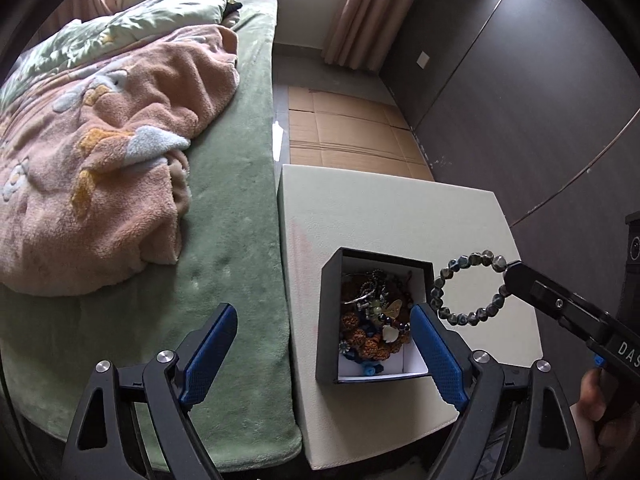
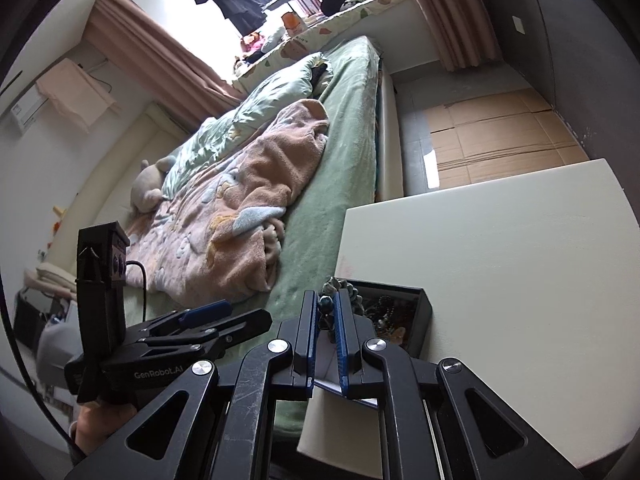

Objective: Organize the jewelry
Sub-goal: 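Open the right gripper to drop the blue-grey bracelet into the box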

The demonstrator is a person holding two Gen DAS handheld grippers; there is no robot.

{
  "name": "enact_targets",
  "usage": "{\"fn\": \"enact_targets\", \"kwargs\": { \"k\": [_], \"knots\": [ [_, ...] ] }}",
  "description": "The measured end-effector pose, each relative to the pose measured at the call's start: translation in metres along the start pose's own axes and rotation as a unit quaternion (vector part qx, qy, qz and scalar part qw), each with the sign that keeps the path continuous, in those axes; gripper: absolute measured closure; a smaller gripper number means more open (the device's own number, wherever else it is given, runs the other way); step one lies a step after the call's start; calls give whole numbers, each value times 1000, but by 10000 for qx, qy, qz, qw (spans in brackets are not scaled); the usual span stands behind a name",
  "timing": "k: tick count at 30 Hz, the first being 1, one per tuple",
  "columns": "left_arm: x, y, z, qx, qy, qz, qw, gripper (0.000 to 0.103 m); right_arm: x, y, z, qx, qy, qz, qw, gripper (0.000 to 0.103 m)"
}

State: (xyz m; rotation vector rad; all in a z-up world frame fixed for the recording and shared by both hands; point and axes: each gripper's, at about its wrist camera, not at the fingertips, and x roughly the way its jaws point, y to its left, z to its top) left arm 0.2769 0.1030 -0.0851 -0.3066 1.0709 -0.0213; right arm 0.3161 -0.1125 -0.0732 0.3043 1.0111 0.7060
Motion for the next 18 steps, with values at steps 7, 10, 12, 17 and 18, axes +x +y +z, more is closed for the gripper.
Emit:
{"fn": "enact_targets", "kwargs": {
  "k": [7, 10, 12, 17, 18],
  "knots": [
    [-17, 17, -15, -204, -129, -28, 9997, 14, 28, 7, -3, 155, 464, 326, 9983, 70],
    [-24, 20, -19, -230, -212, -67, 9995, 6, 27, 4, -9, 275, 558, 353, 9974, 37],
    [-30, 19, -21, -234, -286, -123, 9992, 0, 19, 4, -12, 268, 481, 241, 9982, 31],
    [-45, 10, -28, -164, -460, -236, 9985, 0, -3, -1, -19, 329, 450, -116, 9984, 27],
    [-48, 8, -29, -158, -488, -272, 9983, 0, -10, -2, -20, 324, 406, -167, 9985, 19]
  ]
}}
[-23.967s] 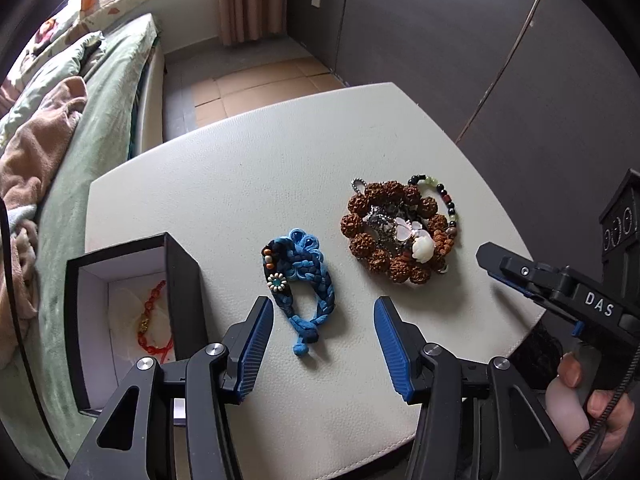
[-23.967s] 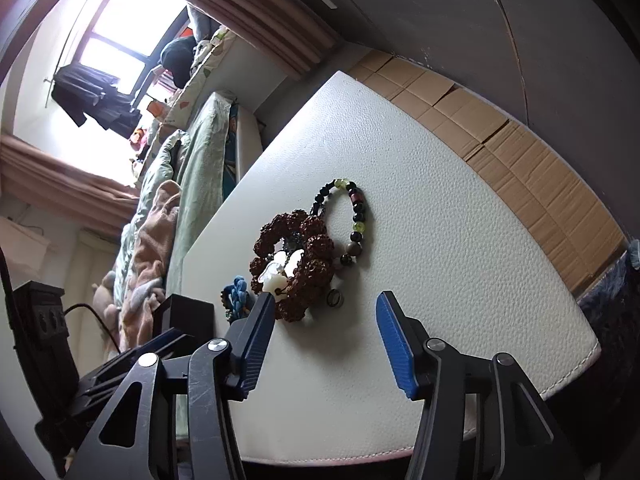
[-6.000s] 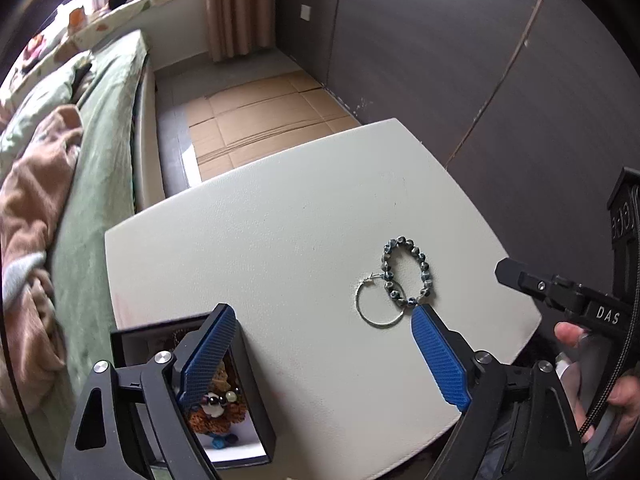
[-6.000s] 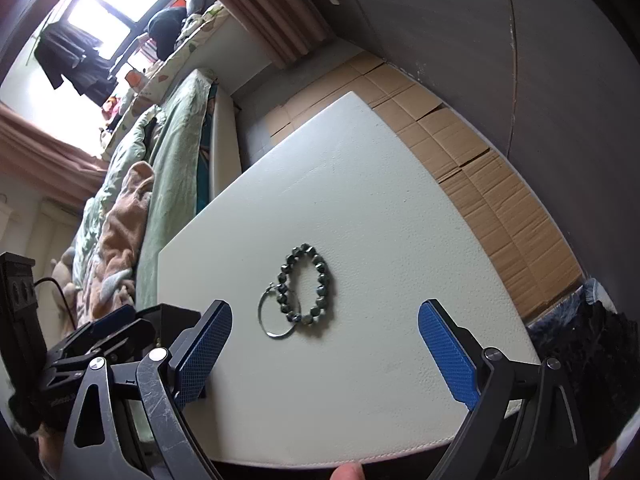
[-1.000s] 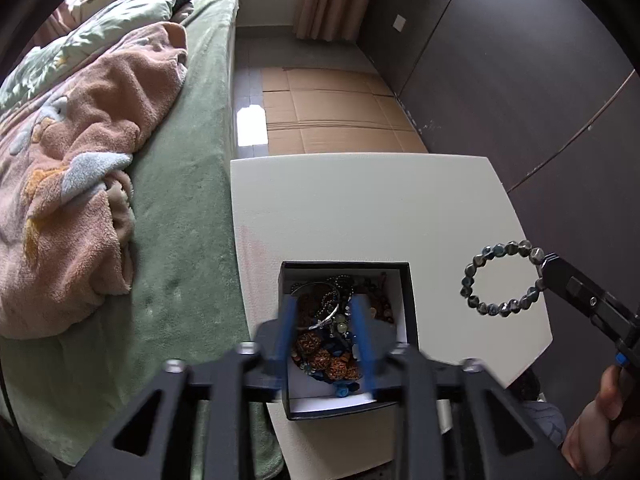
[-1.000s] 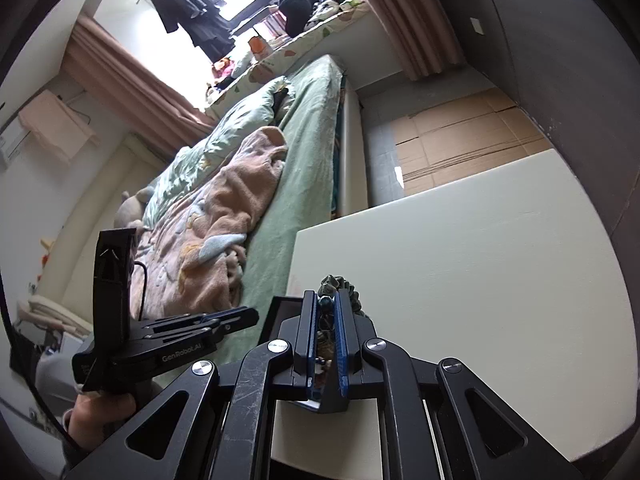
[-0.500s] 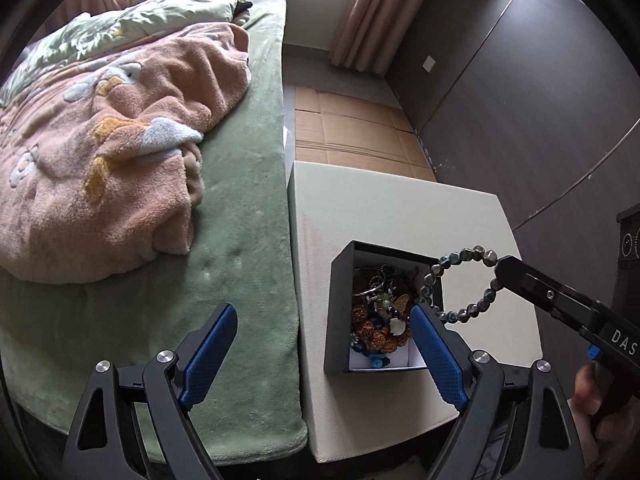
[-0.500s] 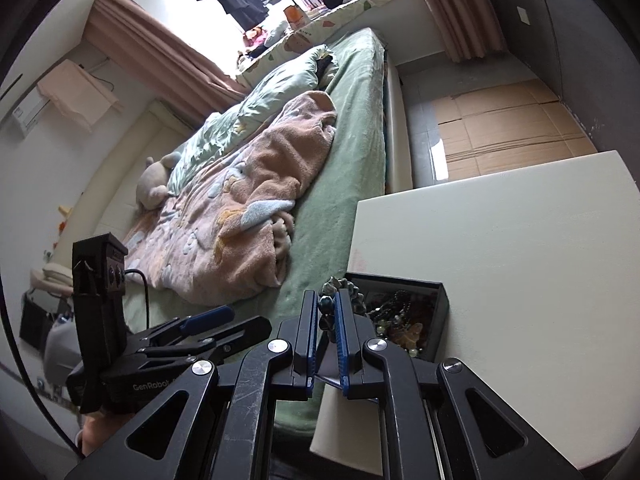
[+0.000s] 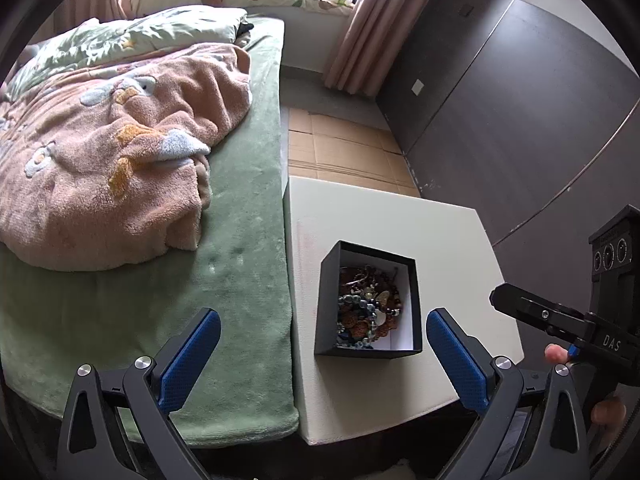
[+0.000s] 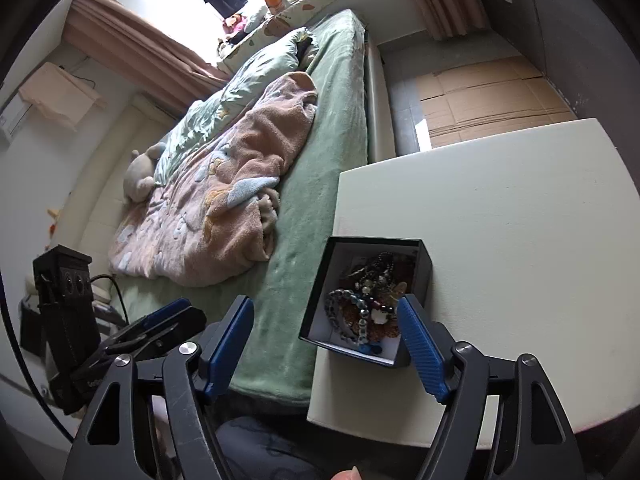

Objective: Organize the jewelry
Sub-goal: 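Open the right gripper to drop the blue-grey bracelet into the box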

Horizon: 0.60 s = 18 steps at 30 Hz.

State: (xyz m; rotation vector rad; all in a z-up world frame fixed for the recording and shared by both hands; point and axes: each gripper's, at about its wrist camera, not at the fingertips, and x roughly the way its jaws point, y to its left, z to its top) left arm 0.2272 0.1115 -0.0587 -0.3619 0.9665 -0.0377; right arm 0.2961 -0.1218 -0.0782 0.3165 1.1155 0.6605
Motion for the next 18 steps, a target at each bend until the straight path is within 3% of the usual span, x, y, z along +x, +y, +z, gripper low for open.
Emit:
{"fn": "enact_targets", "kwargs": {
  "k": [1, 2, 18],
  "knots": [
    [-3, -3, -2, 10, -27, -32, 10000, 0, -7, -1, -2, -6, -58, -42, 10000, 10],
    [-6, -6, -4, 28, -49, -48, 10000, 0, -14, -3, -5, -21, -124, -86, 9999, 8],
    [-52, -74, -46, 823, -681, -78, 9942, 0, -137, -27, -59, -245, -852, -1251, 9882, 7]
  ]
}}
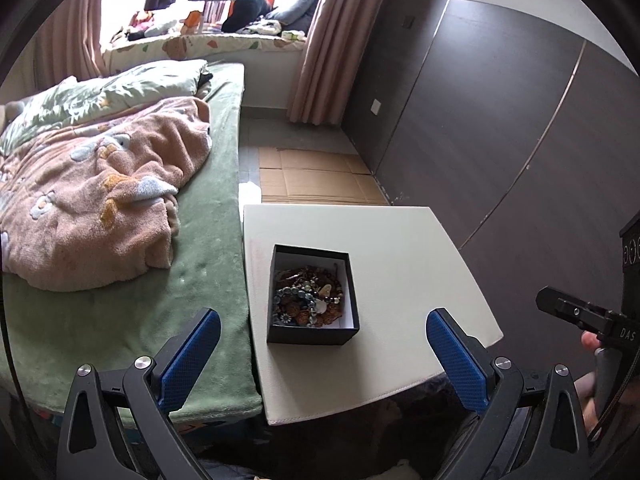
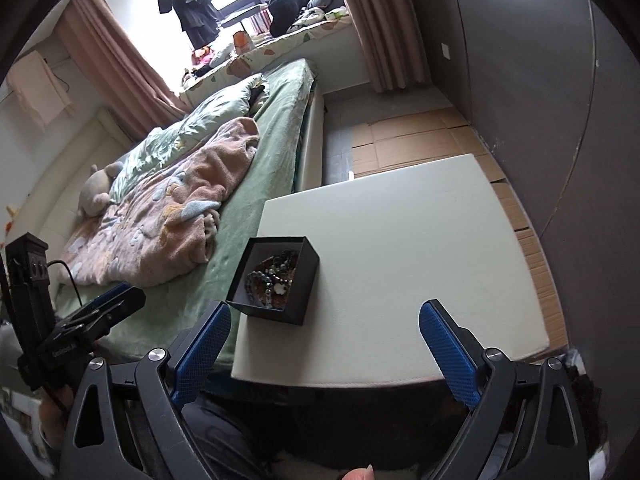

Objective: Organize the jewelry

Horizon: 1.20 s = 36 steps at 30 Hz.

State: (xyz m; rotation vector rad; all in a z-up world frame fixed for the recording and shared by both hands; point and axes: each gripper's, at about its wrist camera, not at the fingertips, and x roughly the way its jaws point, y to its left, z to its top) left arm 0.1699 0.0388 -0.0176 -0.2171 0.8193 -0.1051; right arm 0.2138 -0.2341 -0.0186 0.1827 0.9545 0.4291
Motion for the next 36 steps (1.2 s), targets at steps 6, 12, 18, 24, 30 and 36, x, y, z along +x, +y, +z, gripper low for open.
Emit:
{"fn": "enact_targets", "kwargs": {
  "k": [6, 12, 18, 24, 30, 36],
  "knots": [
    [-16, -22, -18, 266, -157, 110, 9995, 0, -40, -3, -13, -373, -351, -503, 9974, 7],
    [-46, -37, -32, 480, -438, 333, 9973, 0, -69, -12, -29, -329, -612, -592, 9958, 7],
    [-80, -44, -42, 552, -834, 489, 9938, 0, -92, -16, -47, -373, -829, -690, 9935, 7],
    [-106, -51, -49, 629, -1050, 480, 9913, 0, -114, -21, -66, -357, -1073, -685, 9912, 7],
    [-123, -57, -57, 630, -1280, 464, 9887, 0, -124, -24, -78, -208, -1222, -671, 9900, 7],
    [-131, -56, -58, 572, -1355, 376, 9884, 0, -127, -22, -82, -217, -1263, -771, 9887, 7]
  ]
}}
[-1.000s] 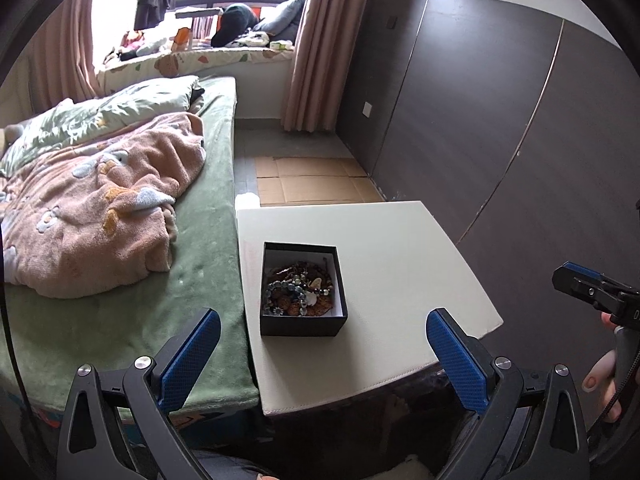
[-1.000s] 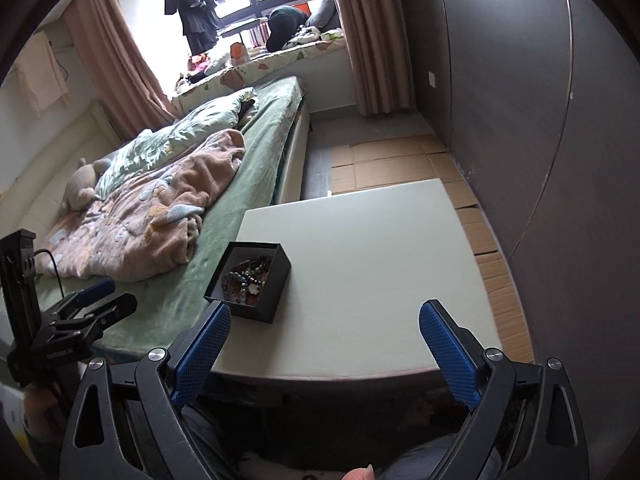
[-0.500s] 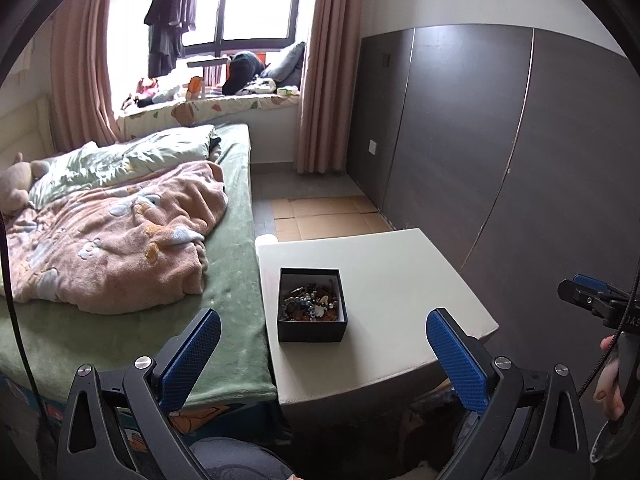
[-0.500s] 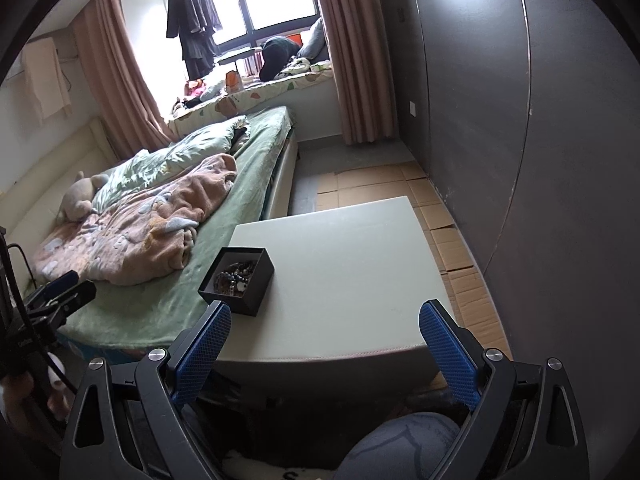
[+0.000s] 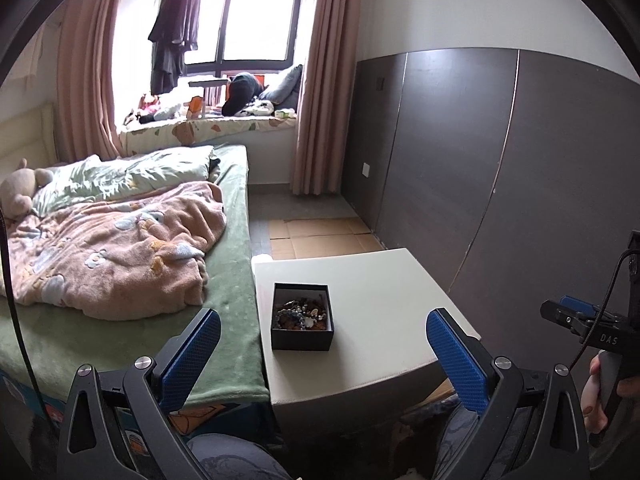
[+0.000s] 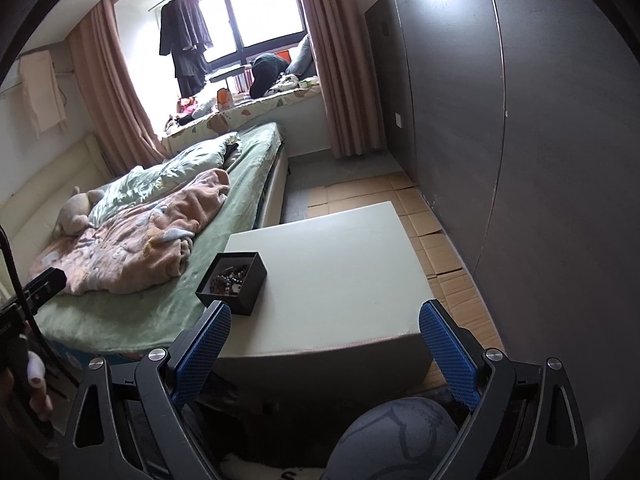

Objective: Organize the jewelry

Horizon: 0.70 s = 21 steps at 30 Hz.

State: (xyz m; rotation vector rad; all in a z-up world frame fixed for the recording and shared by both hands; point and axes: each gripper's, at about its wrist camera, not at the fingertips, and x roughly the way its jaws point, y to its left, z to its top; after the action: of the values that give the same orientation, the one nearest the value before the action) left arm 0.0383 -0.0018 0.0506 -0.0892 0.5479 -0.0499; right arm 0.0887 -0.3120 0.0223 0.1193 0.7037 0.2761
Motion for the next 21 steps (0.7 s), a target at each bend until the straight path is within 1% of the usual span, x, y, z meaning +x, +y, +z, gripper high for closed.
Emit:
{"fn": "enact_targets", "kwargs": {
  "k": [5, 11, 13, 21],
  "knots": [
    [-5, -5, 1, 37, -51, -66, 10000, 0, -1, 2, -3, -69, 6, -8, 10000, 7],
    [-5, -6, 0, 43, 2, -101, 9999, 0, -1, 4, -4, -92, -36, -38, 9999, 7],
    [-5, -5, -1, 40, 10, -91, 10000, 0, -2, 4, -4, -62, -91, -53, 9999, 7],
    [-3, -3, -1, 12, 59, -39, 10000, 0, 2, 3, -2, -32, -65, -111, 9999, 7]
  ]
}}
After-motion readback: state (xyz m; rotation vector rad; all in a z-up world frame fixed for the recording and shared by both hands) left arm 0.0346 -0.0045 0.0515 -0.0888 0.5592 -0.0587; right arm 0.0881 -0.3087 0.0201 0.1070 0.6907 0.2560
